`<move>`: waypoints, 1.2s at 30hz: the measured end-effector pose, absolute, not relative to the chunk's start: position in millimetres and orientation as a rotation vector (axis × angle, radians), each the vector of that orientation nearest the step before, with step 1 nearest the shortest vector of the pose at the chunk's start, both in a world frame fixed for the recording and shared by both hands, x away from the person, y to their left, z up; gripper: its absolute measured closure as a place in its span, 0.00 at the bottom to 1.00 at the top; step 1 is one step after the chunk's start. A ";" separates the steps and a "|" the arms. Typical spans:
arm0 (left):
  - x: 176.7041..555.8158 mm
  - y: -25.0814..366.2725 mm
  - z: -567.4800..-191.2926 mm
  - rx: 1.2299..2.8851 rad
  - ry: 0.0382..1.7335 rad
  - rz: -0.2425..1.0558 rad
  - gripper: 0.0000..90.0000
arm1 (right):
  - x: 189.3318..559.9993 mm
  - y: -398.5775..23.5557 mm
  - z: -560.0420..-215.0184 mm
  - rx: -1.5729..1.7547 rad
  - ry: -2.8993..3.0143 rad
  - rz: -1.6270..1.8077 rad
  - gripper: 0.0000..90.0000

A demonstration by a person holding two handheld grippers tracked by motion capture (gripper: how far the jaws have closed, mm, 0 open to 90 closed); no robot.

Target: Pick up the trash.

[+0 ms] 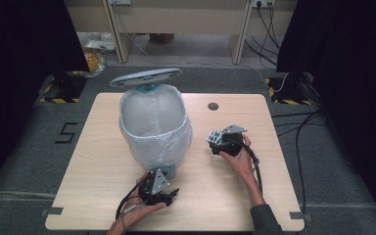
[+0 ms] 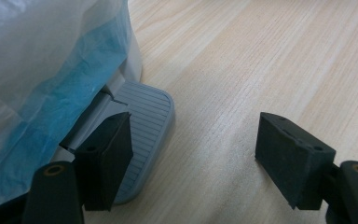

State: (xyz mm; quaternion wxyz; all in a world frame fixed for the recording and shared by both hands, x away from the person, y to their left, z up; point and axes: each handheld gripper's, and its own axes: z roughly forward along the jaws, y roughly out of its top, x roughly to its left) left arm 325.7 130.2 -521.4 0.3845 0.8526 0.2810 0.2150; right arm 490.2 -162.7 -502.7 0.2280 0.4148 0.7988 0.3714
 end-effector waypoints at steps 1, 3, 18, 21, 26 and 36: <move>325.7 130.2 -521.4 2.172 0.716 0.548 0.30 | 494.7 -162.3 -501.4 1.132 2.211 1.013 0.18; 325.7 130.2 -521.4 2.171 0.717 0.547 0.30 | 503.2 -161.2 -500.1 1.123 2.234 1.015 0.18; 325.6 130.2 -521.5 2.170 0.717 0.545 0.30 | 523.0 -164.4 -515.6 1.152 2.335 1.002 0.27; 325.6 130.2 -521.5 2.170 0.716 0.546 0.30 | 520.9 -164.9 -514.2 1.137 2.339 1.010 0.38; 325.6 130.2 -521.5 2.170 0.716 0.545 0.30 | 518.5 -163.5 -514.1 1.155 2.324 1.006 0.38; 325.7 130.5 -521.4 2.171 0.714 0.544 0.30 | 511.9 -161.0 -508.8 1.205 2.315 1.018 0.38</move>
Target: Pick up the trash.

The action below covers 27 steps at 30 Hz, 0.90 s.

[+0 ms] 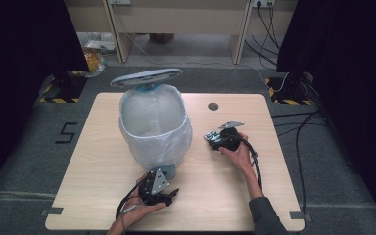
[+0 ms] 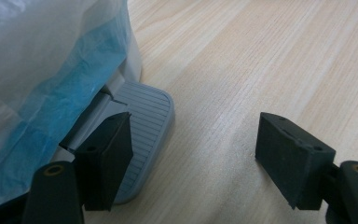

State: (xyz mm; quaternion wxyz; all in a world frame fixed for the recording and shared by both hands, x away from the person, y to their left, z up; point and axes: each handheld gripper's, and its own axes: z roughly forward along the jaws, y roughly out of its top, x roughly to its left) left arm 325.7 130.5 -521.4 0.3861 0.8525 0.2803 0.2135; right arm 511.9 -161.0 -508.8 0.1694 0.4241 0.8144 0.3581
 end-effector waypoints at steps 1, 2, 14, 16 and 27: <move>325.6 130.4 -521.5 2.170 0.715 0.544 0.30 | 509.5 -160.9 -503.0 1.205 2.306 1.032 0.38; 325.6 130.4 -521.5 2.170 0.715 0.544 0.30 | 509.5 -160.9 -503.0 1.205 2.306 1.032 0.38; 325.8 130.6 -521.4 2.172 0.712 0.544 0.30 | 499.6 -164.6 -465.6 1.213 2.264 1.055 0.38; 325.7 130.6 -521.4 2.171 0.713 0.544 0.30 | 498.6 -164.4 -463.2 1.212 2.264 1.054 0.38; 325.6 130.2 -521.5 2.165 0.715 0.546 0.30 | 481.5 -161.9 -416.6 1.168 2.248 1.086 0.38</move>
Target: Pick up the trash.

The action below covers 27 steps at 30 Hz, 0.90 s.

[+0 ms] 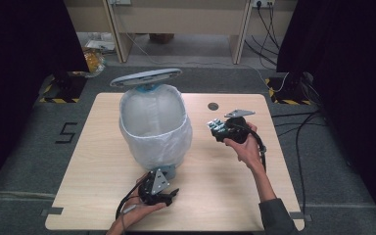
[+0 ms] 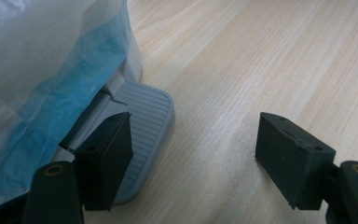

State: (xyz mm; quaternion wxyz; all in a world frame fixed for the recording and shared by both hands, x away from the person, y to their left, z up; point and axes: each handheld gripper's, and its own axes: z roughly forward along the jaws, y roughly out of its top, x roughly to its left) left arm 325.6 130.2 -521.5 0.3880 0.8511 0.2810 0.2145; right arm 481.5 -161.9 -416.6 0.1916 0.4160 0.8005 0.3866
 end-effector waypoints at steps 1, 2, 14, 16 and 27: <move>325.6 130.3 -521.5 2.165 0.715 0.546 0.30 | 480.6 -161.8 -413.9 1.164 2.246 1.090 0.38; 325.6 130.3 -521.5 2.166 0.715 0.546 0.30 | 479.4 -161.7 -410.5 1.161 2.247 1.097 0.38; 325.5 130.2 -521.5 2.165 0.716 0.541 0.30 | 469.3 -154.9 -363.3 1.106 2.213 1.138 0.38; 325.6 130.3 -521.4 2.167 0.715 0.543 0.30 | 467.8 -152.6 -351.2 1.088 2.208 1.133 0.38; 325.4 129.9 -521.8 2.159 0.720 0.546 0.30 | 462.5 -148.6 -324.4 1.053 2.197 1.154 0.38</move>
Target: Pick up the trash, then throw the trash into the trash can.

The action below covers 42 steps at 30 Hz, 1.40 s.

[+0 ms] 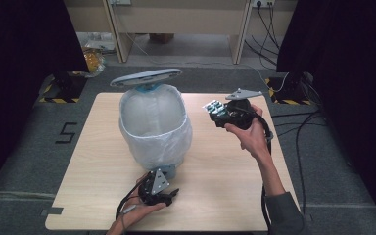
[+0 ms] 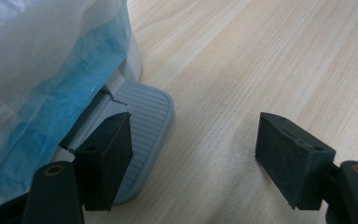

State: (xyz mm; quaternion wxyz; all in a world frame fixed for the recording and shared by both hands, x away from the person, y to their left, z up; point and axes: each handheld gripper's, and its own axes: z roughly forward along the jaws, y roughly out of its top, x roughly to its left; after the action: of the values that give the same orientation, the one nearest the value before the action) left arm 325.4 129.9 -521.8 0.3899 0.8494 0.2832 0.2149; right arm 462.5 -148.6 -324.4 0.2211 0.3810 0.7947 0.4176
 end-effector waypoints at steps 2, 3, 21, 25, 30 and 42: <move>325.4 129.9 -521.8 2.159 0.719 0.546 0.30 | 460.9 -147.2 -318.8 1.042 2.193 1.166 0.38; 325.5 129.9 -521.8 2.159 0.720 0.546 0.30 | 459.7 -145.4 -313.7 1.036 2.193 1.175 0.38; 325.6 130.0 -521.6 2.159 0.718 0.538 0.30 | 452.1 -109.3 -269.7 0.910 2.216 1.262 0.38; 325.8 130.2 -521.5 2.160 0.718 0.541 0.30 | 449.0 -95.6 -265.5 0.860 2.249 1.291 0.38; 325.8 130.1 -521.5 2.161 0.716 0.542 0.30 | 444.3 -78.5 -262.7 0.800 2.278 1.326 0.38; 325.6 130.1 -521.5 2.161 0.716 0.543 0.30 | 436.9 -46.2 -258.1 0.716 2.315 1.335 0.38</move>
State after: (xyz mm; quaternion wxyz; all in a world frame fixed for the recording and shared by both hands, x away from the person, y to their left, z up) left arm 325.6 130.1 -521.5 0.3902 0.8502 0.2818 0.2136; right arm 436.9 -46.2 -258.1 0.1862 0.2542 0.8222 0.4741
